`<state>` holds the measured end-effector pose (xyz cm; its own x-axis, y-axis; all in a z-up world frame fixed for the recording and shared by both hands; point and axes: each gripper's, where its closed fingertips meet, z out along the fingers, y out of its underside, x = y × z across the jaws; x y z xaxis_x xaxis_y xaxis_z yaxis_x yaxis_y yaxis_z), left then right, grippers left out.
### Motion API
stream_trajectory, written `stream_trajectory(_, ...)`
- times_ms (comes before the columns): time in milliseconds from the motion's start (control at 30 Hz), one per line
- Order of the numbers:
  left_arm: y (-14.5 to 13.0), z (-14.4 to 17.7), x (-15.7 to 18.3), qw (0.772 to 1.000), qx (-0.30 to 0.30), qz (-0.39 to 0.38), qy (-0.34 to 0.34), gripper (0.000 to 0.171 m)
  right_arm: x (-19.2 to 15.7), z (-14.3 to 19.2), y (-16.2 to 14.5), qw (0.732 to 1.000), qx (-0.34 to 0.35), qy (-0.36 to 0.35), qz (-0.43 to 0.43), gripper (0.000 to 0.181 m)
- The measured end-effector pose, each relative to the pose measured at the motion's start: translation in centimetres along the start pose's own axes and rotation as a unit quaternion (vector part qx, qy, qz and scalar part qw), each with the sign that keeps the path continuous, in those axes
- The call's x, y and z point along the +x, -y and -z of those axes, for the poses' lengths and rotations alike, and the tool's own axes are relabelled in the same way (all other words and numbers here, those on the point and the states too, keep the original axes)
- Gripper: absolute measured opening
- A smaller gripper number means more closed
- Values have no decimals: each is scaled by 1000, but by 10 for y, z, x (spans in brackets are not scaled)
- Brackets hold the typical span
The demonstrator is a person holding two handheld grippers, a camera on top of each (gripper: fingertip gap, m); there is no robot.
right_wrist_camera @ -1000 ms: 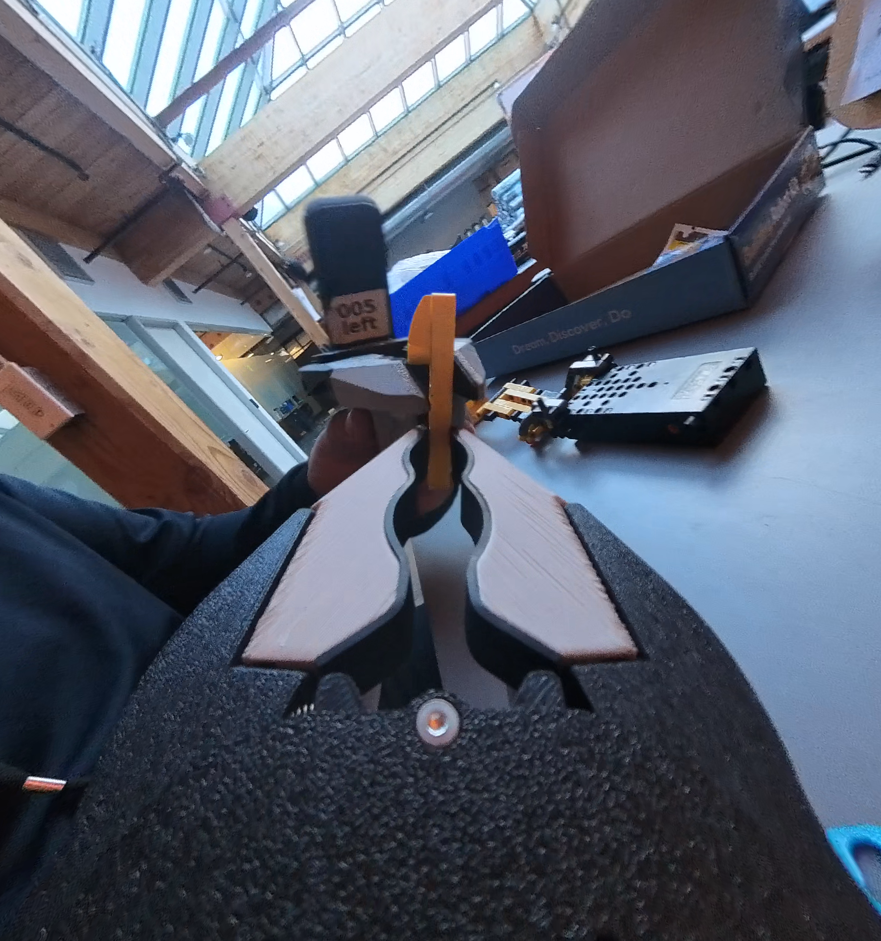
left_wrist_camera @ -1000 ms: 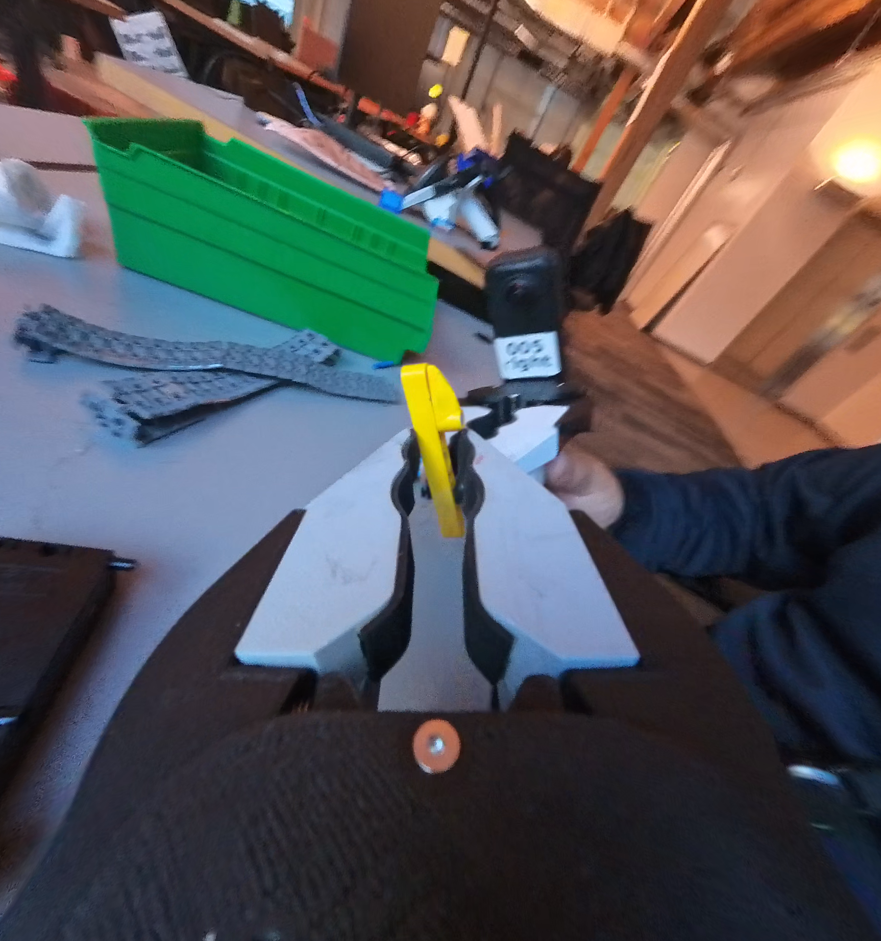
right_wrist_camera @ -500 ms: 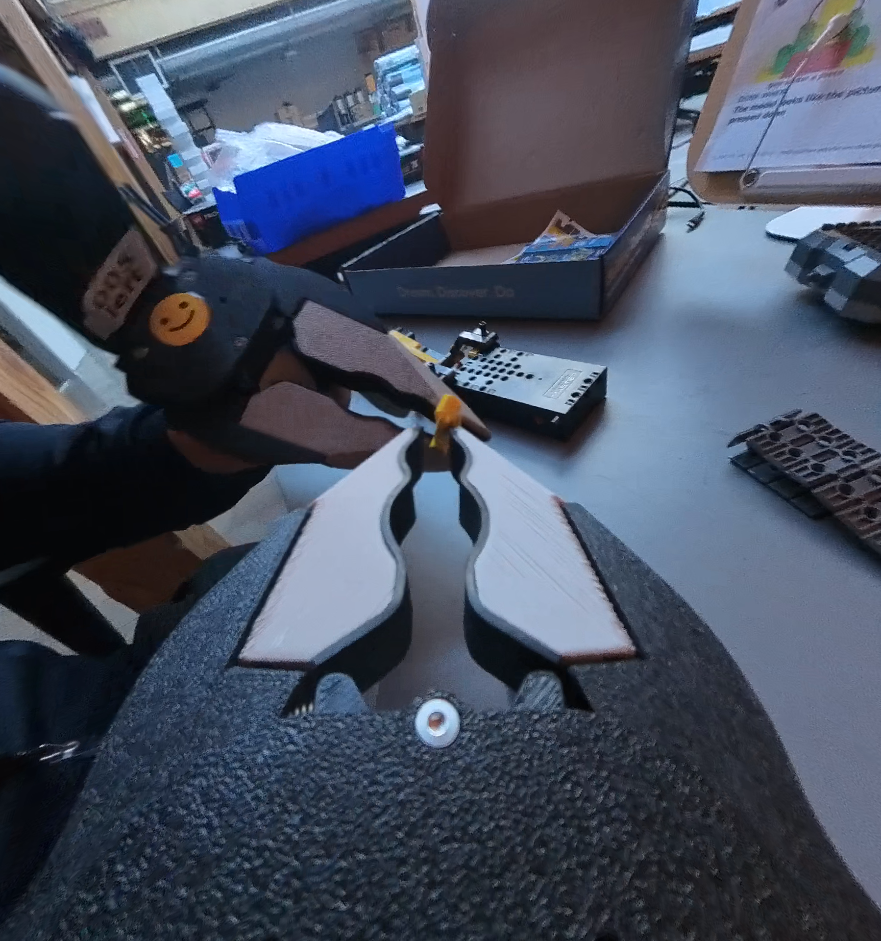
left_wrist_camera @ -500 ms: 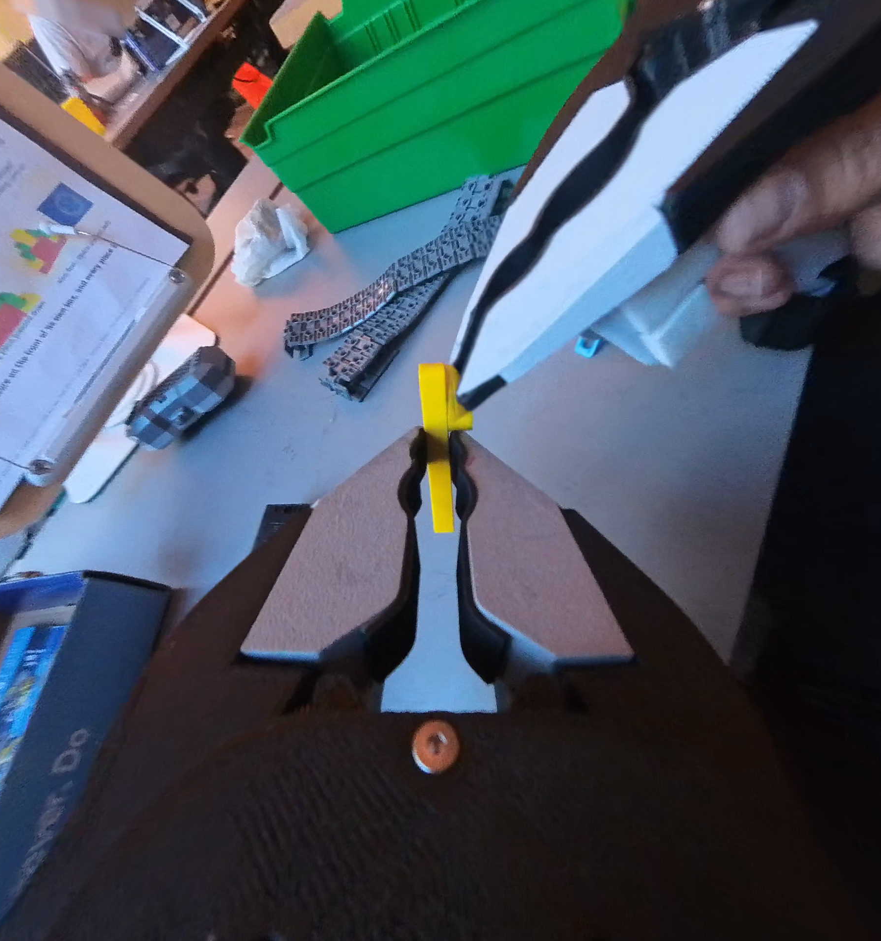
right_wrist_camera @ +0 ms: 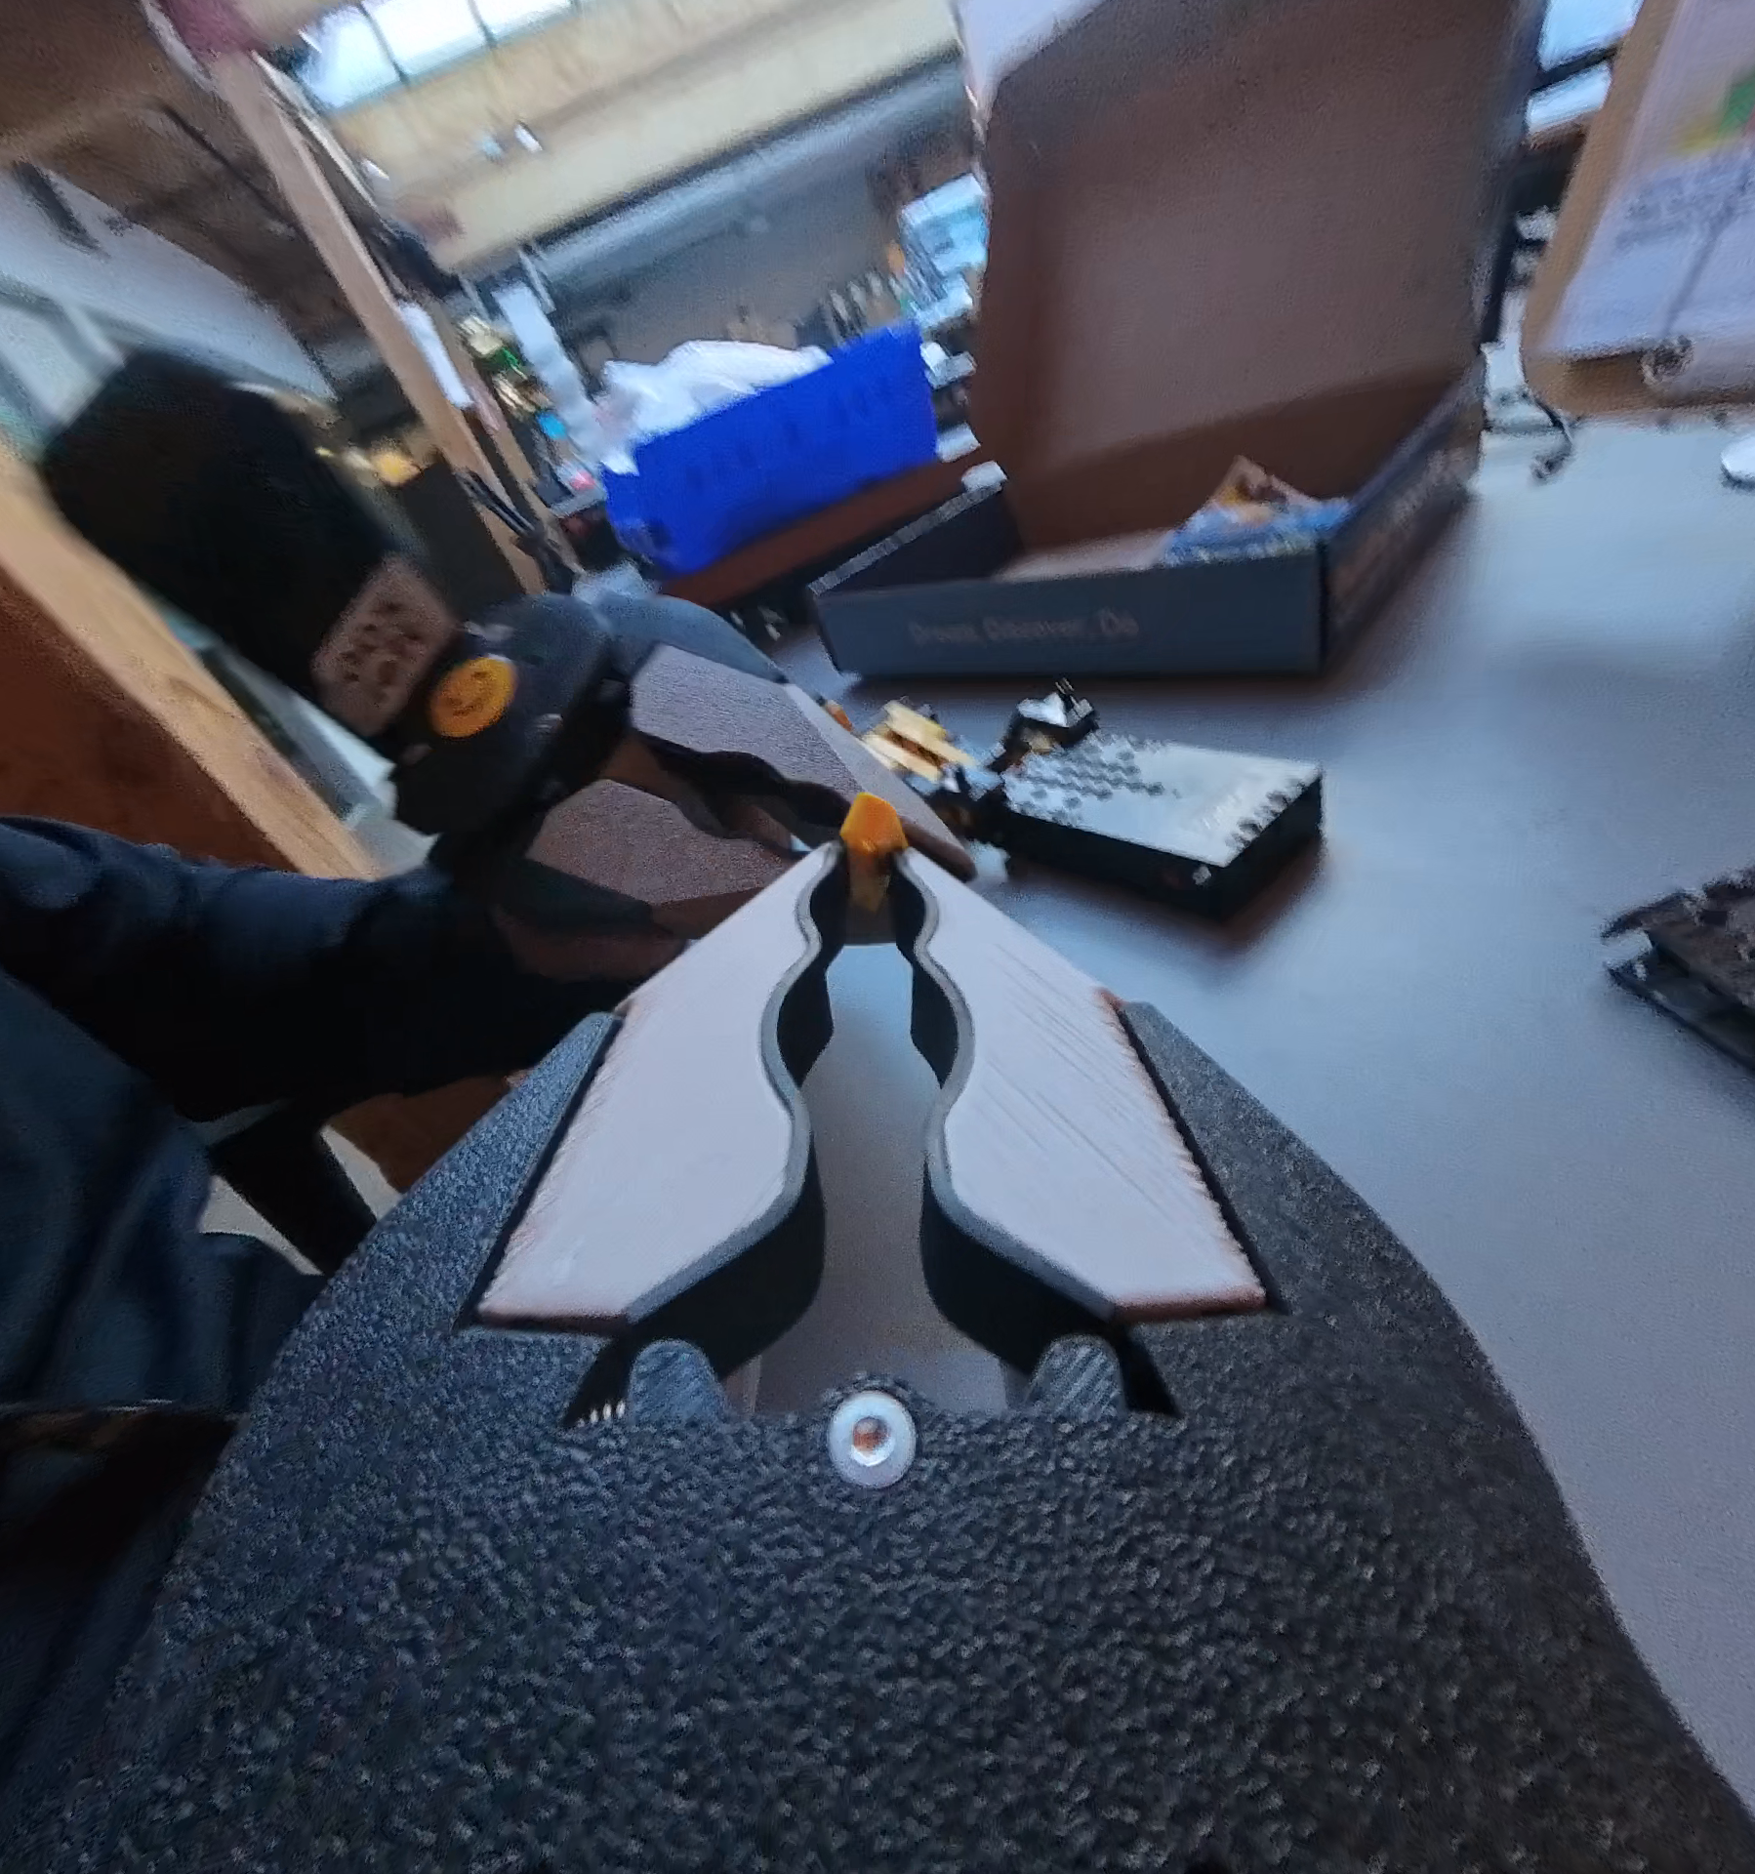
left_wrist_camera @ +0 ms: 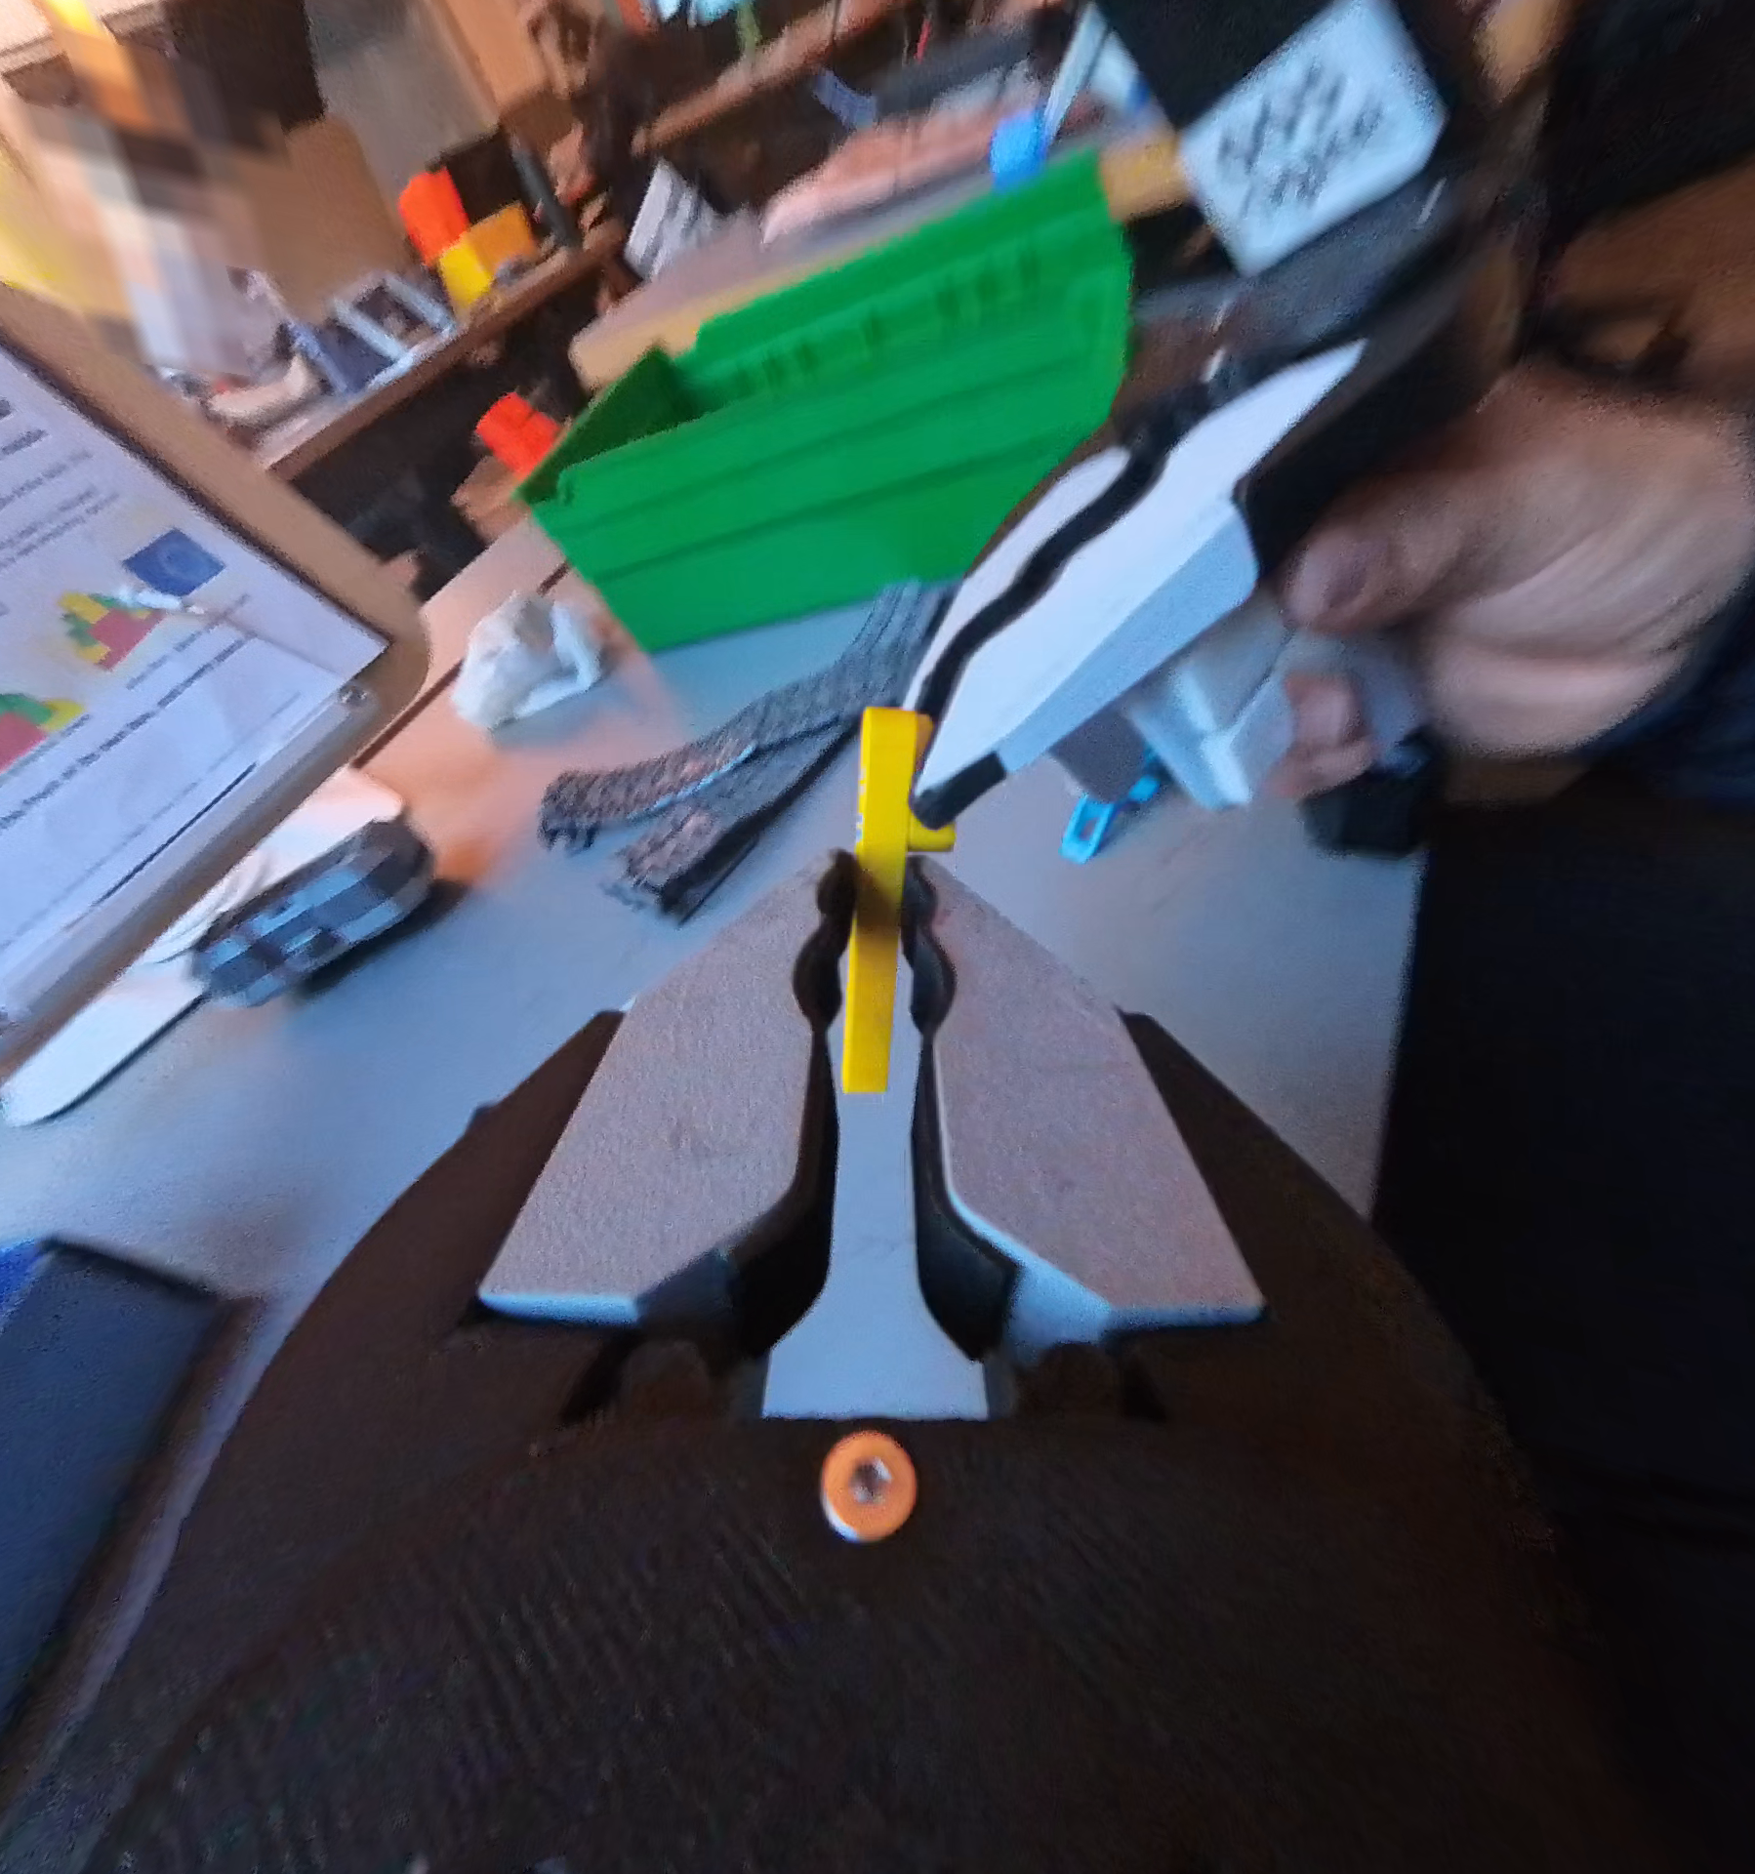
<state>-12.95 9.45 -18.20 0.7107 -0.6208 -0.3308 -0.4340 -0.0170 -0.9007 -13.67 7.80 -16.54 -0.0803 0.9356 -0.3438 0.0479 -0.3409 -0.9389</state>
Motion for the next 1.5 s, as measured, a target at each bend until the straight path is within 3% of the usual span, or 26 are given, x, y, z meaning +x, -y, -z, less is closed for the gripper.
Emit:
stream_trajectory(100,32,15,16,990,104,36,-85,10,-28,9,19,994,58,62,64,4)
stream_trajectory(167,42,23,24,984,123,39,-124,12,-44,13,24,983,71,65,154,3)
stream_trajectory(267,43,27,24,990,98,-19,-102,14,-54,19,26,961,65,40,264,3)
stream_trajectory(400,46,31,25,984,50,-169,-33,9,-56,26,27,951,49,34,305,3)
stream_trajectory(533,40,30,21,975,6,-221,-6,9,-50,24,22,945,20,15,327,3)
stream_trajectory(700,13,25,17,963,-74,-260,-8,9,-33,25,5,931,-65,-21,360,4)
stream_trajectory(867,-12,21,34,966,-125,-207,-94,9,-25,32,-13,891,-156,-45,425,17)
stream_trajectory(1067,-33,20,55,962,-158,-101,-197,9,-31,28,-39,829,-230,-44,507,9)
stream_trajectory(1200,-37,23,60,958,-165,-83,-221,9,-23,26,-57,804,-271,-47,527,6)
stream_trajectory(1300,-29,24,57,963,-138,-46,-229,9,-19,24,-55,810,-261,-59,523,4)
stream_trajectory(1500,-27,19,48,973,-98,-35,-206,7,-13,22,-46,875,-221,-59,427,0)
